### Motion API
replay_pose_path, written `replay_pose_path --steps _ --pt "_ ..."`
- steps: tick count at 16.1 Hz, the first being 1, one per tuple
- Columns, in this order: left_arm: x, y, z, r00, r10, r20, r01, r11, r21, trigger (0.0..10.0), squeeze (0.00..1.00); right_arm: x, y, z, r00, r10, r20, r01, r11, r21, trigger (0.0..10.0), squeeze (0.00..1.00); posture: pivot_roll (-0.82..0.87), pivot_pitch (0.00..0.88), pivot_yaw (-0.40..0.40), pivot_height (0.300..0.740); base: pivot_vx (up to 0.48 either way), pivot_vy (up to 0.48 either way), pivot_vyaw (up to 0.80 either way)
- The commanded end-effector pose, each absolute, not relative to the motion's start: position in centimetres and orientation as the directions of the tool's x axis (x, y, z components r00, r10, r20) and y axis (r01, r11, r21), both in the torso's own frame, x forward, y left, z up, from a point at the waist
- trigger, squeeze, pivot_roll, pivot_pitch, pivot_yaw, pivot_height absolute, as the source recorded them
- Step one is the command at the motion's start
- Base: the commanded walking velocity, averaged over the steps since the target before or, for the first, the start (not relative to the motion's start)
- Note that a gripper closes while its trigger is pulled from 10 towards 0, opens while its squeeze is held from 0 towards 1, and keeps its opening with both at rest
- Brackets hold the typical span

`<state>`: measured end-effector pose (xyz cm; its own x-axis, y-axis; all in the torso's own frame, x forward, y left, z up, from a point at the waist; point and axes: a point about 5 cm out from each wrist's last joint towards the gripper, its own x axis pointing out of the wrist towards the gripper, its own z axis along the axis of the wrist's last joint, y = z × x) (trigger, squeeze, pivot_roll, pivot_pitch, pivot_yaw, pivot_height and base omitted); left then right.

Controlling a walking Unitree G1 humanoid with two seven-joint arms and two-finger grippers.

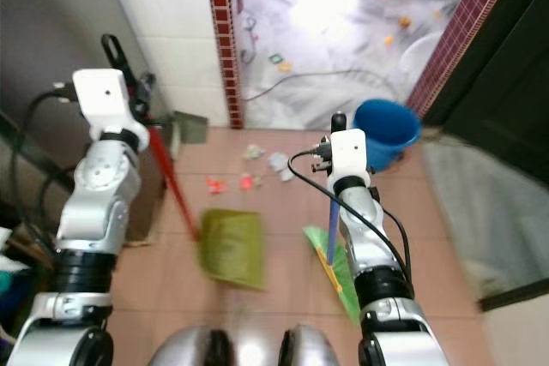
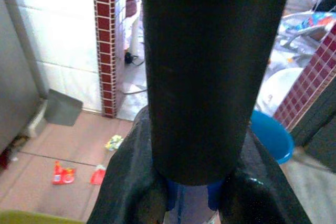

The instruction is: Sweep floor

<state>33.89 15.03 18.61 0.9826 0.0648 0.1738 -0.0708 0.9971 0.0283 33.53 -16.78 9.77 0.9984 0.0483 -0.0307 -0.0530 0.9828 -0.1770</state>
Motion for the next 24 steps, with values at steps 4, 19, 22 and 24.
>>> replay_pose_path --steps 4,19,22,24 --pt "33.7 14.9 19.0 0.978 0.04 0.204 -0.056 0.996 0.073 10.0 0.0 33.4 -17.2 9.2 0.997 0.036 -0.062 -0.045 0.986 -0.16 10.0 0.0 -0.04 0.089 0.025 0.74 0.0 0.238 0.0" --pt "34.1 13.1 10.9 0.998 0.059 0.033 -0.062 0.995 0.081 10.0 0.0 33.6 -17.6 9.1 0.994 0.007 -0.11 -0.021 0.991 -0.129 10.0 0.0 -0.07 0.111 0.02 0.74 0.0 0.0 0.0" --pt "34.4 11.8 9.8 0.999 0.039 -0.014 -0.038 0.995 0.091 10.0 0.0 34.0 -16.7 9.7 0.994 0.011 -0.108 -0.022 0.995 -0.101 10.0 0.0 -0.07 0.112 0.025 0.74 0.0 0.0 0.0" --pt "34.3 11.4 9.4 0.999 0.042 -0.015 -0.04 0.995 0.091 10.0 0.0 34.0 -16.6 9.7 0.994 0.005 -0.11 -0.015 0.996 -0.093 10.0 0.0 -0.05 0.115 0.024 0.74 0.0 0.0 0.0"
